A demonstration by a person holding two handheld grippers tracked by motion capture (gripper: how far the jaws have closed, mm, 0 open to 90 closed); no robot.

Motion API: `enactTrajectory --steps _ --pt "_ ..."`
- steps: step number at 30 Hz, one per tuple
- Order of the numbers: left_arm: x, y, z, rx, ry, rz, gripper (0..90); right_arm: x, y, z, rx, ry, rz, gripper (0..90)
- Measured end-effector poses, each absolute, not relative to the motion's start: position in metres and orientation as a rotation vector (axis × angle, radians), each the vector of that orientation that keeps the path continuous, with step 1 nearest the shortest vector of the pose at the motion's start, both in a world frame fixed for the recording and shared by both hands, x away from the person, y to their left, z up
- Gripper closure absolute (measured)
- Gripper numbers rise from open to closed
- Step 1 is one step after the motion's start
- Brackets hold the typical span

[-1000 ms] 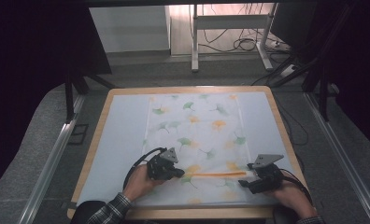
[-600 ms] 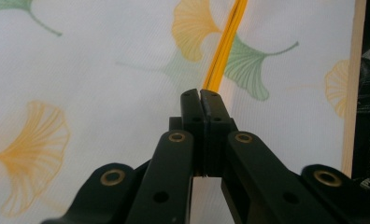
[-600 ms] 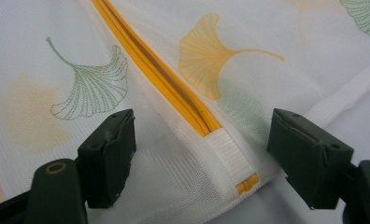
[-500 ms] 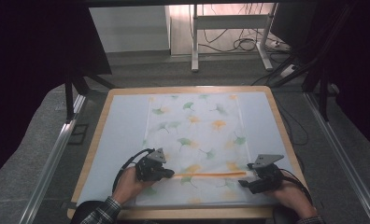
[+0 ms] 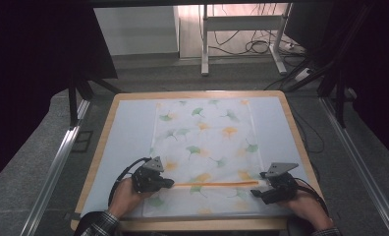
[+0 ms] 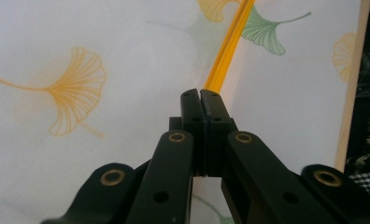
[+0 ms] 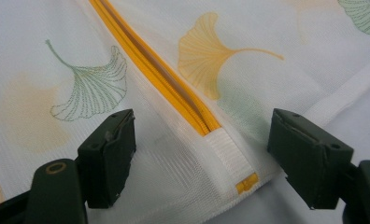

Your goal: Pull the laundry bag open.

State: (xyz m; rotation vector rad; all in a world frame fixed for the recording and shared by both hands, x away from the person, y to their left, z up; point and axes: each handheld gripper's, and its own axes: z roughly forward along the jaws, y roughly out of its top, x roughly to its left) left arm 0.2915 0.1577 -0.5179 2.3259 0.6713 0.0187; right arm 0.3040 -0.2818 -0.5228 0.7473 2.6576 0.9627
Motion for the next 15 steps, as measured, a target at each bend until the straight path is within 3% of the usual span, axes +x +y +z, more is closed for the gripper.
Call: enactTrajectory --steps 15 --pt "0.286 0.185 -0.519 2.307 0.738 0.040 90.0 0.304 -0.282 -0.523 0.748 2.657 0.962 23.3"
